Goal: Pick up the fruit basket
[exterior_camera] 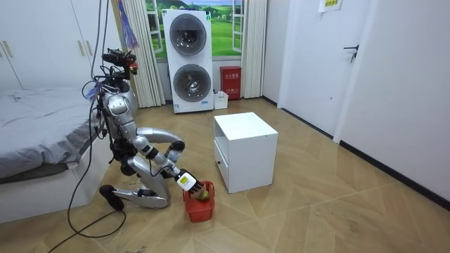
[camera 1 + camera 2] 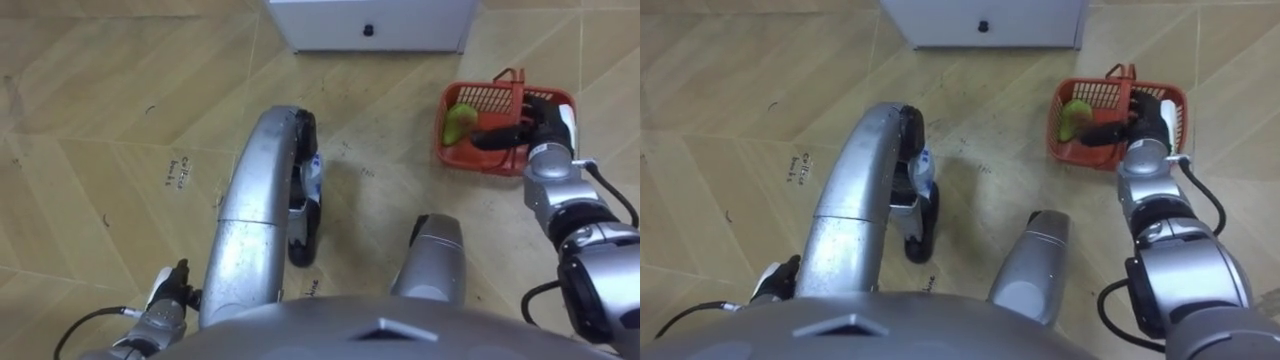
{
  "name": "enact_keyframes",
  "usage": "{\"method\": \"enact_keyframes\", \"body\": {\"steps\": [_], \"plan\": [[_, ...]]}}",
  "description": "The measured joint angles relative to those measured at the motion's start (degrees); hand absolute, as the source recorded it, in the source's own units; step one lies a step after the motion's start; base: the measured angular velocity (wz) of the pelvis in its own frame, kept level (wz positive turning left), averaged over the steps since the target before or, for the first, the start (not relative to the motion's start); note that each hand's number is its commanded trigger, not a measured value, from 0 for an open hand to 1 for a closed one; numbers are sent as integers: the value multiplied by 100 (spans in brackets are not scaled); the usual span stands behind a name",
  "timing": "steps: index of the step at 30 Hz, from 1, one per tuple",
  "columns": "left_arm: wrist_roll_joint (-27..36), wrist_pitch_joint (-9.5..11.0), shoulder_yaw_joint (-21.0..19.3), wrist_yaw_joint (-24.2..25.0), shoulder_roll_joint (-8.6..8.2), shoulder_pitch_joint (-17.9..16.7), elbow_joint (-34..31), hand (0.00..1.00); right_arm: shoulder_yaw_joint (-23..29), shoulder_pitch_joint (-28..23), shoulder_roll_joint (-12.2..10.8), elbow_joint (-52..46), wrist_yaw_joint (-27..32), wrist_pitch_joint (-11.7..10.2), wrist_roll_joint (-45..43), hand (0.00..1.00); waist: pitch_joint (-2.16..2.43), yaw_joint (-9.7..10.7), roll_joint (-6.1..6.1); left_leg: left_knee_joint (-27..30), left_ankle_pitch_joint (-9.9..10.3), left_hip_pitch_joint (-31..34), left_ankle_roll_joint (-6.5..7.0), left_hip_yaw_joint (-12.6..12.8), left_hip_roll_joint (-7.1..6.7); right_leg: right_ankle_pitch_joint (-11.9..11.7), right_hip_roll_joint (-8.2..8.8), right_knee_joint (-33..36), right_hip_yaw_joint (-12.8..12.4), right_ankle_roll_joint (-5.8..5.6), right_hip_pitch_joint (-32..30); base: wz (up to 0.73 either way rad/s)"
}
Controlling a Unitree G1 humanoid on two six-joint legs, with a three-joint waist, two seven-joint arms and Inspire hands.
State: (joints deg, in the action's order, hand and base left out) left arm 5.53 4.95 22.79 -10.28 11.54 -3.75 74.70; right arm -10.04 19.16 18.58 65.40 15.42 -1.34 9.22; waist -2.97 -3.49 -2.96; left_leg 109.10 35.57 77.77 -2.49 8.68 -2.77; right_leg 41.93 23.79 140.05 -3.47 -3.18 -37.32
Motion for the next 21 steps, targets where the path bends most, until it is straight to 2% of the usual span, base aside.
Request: {"method": "enact_keyframes", "body": {"steps": [9,11,14,21], "plan": [[54,-5,124,60,-20,-15,3,0,-3,-11,-14,134,-66,32,-2,100,0,25,0,-31,-6,-30,-12,55,-3,6,23,19,-95,-12,-46,0],[57,-4,124,80,-34,-10,7,0,2,-10,-6,150,-66,34,47,100,-21,42,-36,-42,-16,-35,-30,53,-9,6,21,24,-95,-13,-43,0],[57,-5,123,87,-48,-6,11,0,6,-10,-7,193,-66,42,126,100,-25,97,-43,-47,-30,-37,-54,51,-8,8,18,37,-94,-15,-44,0],[61,-13,104,99,-68,174,73,0,16,-11,-60,209,-69,43,172,100,-30,169,-52,-29,-38,-37,-65,44,-9,19,20,71,-77,-39,-11,0]]}}
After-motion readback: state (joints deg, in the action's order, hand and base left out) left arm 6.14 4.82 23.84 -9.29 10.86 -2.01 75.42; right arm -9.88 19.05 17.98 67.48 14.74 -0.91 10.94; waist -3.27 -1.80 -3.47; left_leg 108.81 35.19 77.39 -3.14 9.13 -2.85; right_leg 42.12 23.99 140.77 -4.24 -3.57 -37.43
